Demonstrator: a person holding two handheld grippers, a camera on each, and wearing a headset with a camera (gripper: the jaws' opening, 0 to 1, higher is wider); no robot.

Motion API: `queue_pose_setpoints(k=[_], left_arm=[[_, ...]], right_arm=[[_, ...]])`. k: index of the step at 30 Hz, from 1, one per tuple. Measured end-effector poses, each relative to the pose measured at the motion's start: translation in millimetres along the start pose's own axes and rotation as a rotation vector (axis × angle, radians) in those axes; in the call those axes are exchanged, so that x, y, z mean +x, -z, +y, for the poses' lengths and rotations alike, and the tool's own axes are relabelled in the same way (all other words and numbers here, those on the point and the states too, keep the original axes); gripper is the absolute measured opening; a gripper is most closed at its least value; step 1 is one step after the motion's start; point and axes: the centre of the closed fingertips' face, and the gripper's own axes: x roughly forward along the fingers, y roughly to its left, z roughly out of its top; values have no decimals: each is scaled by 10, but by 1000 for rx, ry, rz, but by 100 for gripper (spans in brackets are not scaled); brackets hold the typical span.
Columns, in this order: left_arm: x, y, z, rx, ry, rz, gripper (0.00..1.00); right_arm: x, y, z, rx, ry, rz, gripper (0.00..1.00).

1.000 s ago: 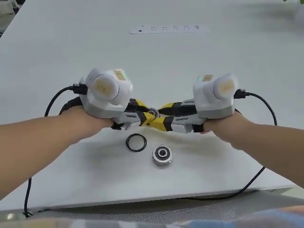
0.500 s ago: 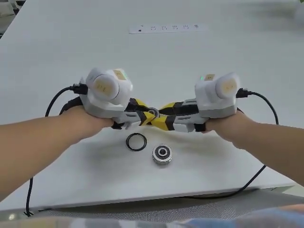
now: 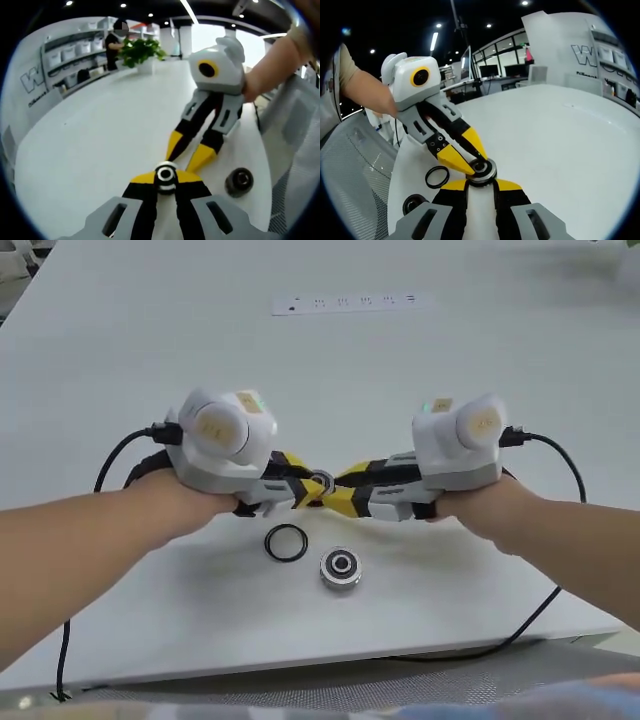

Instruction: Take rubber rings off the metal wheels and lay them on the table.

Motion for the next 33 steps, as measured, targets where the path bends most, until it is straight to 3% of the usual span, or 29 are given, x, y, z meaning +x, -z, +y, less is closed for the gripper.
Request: queue_pose_setpoints(k=[2,3,17,29,33], left_arm=[[-1,0,-2,1,-2,0,13],[-2,1,-3,0,-2,0,13],[-8,2,-9,-4,-16,6,13],[-9,8,-3,-7,-35,12,13],[-10,13,2,-15,-40,11,13]], right_arm=[[-16,60,5,-10,-10,30,10],[-19,34,-15,0,-2,11,9],[-49,45,-44,43,8,12,2],[-113,36,-75,168,18,-21,0],[-126,-9,-97,253,24,-62,0]])
